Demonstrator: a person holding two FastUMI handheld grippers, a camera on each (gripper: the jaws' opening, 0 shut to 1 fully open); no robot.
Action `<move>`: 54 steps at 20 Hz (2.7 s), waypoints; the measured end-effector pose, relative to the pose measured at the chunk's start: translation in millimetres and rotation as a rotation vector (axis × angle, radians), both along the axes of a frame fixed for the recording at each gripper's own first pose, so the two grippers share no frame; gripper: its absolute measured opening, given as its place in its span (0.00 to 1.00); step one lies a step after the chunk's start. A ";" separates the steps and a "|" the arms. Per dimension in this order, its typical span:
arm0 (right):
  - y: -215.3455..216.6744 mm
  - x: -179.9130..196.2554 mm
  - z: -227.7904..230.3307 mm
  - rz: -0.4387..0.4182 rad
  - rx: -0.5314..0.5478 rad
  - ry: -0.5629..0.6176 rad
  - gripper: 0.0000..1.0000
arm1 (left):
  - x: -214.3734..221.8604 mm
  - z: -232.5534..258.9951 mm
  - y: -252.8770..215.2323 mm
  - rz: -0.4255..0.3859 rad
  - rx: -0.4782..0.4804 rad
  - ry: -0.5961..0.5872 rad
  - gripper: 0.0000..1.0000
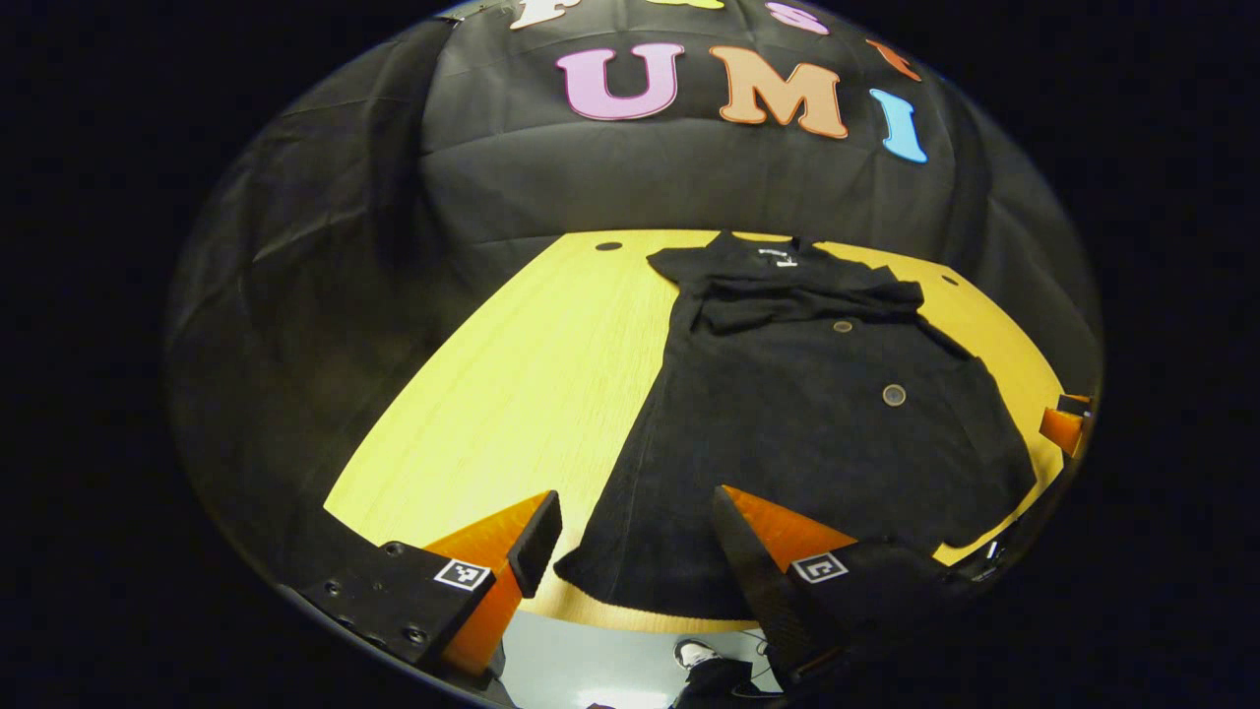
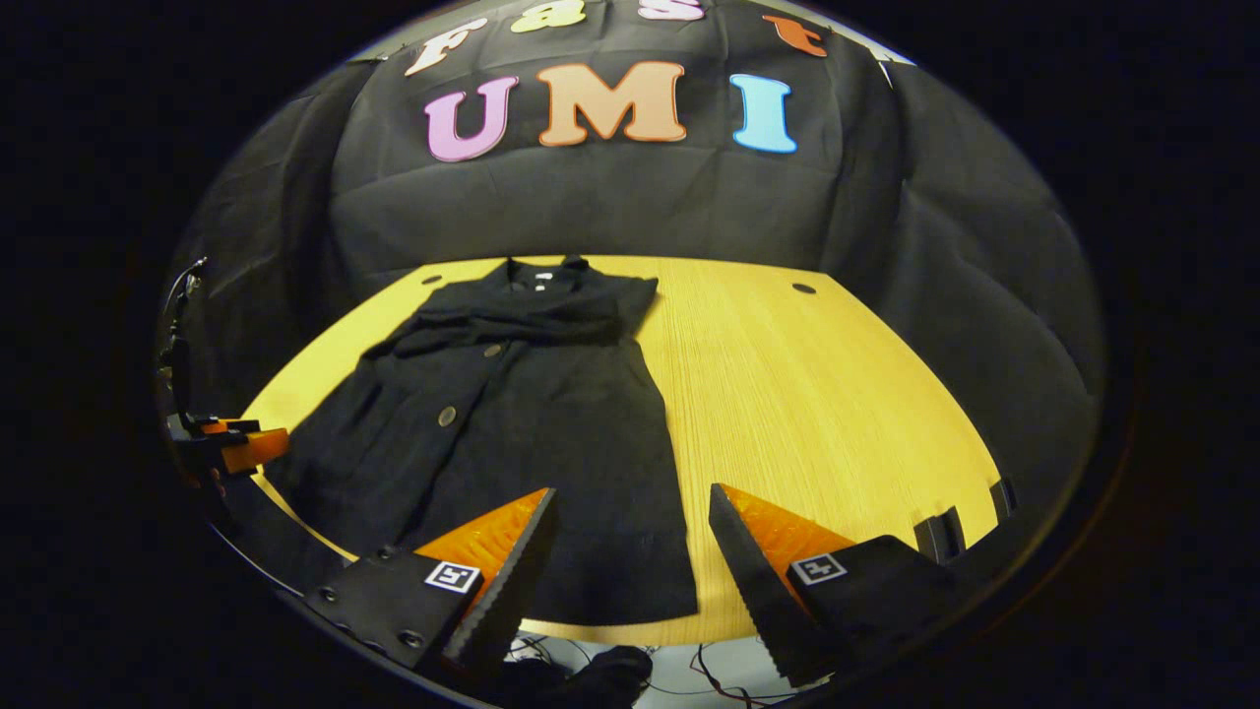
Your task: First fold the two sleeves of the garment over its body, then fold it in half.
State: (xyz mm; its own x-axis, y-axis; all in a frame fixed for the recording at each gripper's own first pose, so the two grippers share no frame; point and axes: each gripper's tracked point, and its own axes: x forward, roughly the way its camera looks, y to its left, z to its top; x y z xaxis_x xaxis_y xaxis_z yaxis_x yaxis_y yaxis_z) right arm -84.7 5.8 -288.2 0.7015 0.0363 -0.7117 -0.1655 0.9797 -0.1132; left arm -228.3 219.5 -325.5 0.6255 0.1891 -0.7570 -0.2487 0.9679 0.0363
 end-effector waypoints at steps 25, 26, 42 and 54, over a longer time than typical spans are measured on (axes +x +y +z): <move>22.5 -40.6 -52.9 0.001 0.137 0.282 0.05 | -26.9 -16.9 -33.8 -0.070 -0.102 0.047 0.00; 24.1 -36.4 -47.4 -0.001 0.142 0.253 0.05 | -25.8 -15.7 -35.0 -0.067 -0.118 0.038 0.00; 67.6 67.0 100.7 0.102 0.258 -0.118 0.04 | 88.7 102.3 -20.6 -0.114 -0.149 -0.254 0.00; 85.4 140.1 143.4 0.119 0.284 -0.177 0.04 | 170.2 118.7 -0.6 -0.119 -0.113 -0.294 0.00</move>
